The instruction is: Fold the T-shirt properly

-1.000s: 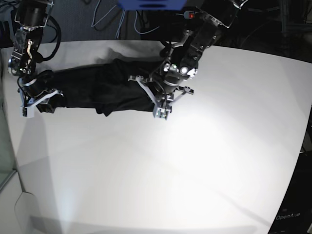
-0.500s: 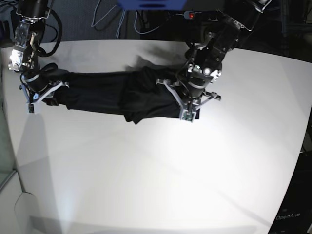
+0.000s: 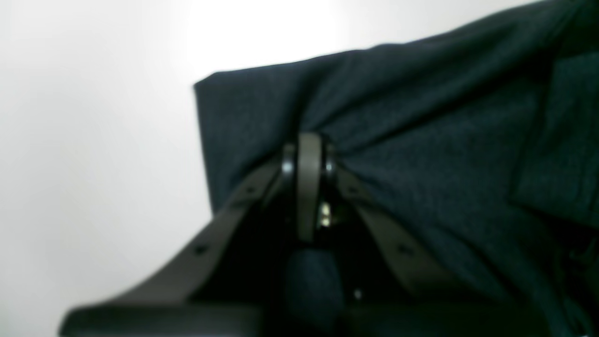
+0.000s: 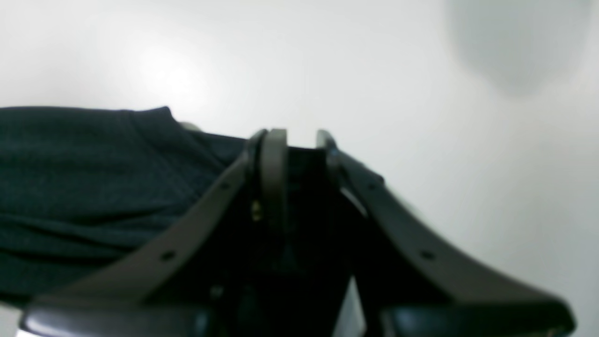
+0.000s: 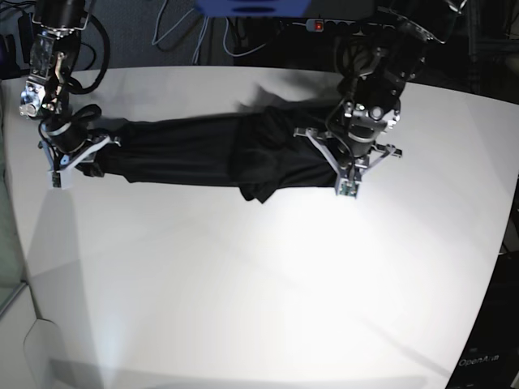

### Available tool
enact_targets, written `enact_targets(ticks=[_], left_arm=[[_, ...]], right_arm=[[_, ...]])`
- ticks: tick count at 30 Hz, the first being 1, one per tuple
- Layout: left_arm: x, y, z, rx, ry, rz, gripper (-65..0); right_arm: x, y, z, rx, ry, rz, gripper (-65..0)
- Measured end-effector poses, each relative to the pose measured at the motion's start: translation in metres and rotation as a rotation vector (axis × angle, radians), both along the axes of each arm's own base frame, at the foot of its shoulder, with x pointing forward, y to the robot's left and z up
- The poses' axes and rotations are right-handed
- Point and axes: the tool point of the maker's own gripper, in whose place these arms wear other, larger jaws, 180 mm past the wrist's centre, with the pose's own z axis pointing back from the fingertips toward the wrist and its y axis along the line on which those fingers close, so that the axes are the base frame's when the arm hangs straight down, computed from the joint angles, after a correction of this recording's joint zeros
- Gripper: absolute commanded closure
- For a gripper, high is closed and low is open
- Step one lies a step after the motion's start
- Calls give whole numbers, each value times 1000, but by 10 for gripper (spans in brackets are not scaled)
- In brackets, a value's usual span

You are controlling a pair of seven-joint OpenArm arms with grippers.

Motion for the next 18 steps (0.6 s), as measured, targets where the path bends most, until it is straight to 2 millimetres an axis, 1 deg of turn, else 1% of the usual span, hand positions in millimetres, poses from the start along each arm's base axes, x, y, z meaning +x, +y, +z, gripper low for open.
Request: enact_targets(ticks=[2,6,7,11,14,18], left_arm=[[-3,-4,6,-14,7,-4,0],[7,-22,36,-66,-78,-22,0],[9,-26,40,-80,-91,-22,0],[9,-36,43,-109,-86,-20,0],[9,-47,49,-143,-98,-13,0],[0,-69,54,-208,-93,-17,0]], right_arm=[[0,0,0,-1,0,0,-91],[-4,-1,-1,-1,2,-1,-91],[-4,-1,-1,-1,-4,-2,-91],[-4,-1,-1,-1,-3,-2,-91],[-4,-1,-1,-2,-2,-2,-91],[-4,-1,-1,-2,-2,-2,-91]])
